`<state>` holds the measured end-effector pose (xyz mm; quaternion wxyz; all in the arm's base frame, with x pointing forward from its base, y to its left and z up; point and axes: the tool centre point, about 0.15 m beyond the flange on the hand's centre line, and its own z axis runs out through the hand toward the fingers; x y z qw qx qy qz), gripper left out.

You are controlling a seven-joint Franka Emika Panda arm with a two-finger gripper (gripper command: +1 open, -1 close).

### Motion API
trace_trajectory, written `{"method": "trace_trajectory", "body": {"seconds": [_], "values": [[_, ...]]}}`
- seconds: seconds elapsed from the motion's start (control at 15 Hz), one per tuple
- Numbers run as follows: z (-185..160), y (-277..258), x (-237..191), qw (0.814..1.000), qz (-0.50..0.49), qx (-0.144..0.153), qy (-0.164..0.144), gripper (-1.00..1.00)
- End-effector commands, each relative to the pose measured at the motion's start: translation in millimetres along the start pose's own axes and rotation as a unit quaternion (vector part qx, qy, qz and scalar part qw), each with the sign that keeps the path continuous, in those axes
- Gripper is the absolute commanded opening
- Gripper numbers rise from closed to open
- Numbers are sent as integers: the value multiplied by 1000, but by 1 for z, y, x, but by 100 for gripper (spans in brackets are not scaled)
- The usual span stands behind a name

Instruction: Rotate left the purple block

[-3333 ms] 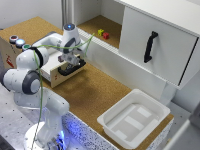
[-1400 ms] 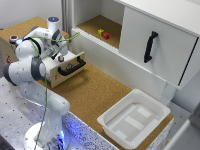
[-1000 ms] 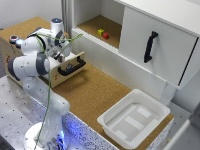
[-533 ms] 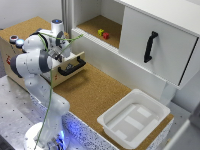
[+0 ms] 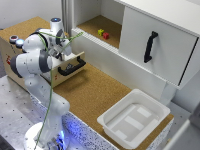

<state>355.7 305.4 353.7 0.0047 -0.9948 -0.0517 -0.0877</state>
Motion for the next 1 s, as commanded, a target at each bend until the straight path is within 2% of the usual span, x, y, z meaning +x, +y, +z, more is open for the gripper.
{"method": "trace_trajectory", "body": {"seconds": [0.0, 0.13, 0.27, 0.33, 0.6, 0.8, 0.93], "values": [[-8, 11, 5, 987, -158, 10, -5, -100], [-4, 9, 7, 970, -241, 43, -3, -100], [0, 8, 4, 942, -327, 73, -8, -100], [2, 8, 2, 922, -378, 89, -13, -100], [14, 6, -13, 829, -551, 97, -3, -100], [25, 14, -15, 772, -628, 98, -7, -100], [28, 14, -12, 755, -647, 110, -3, -100]]}}
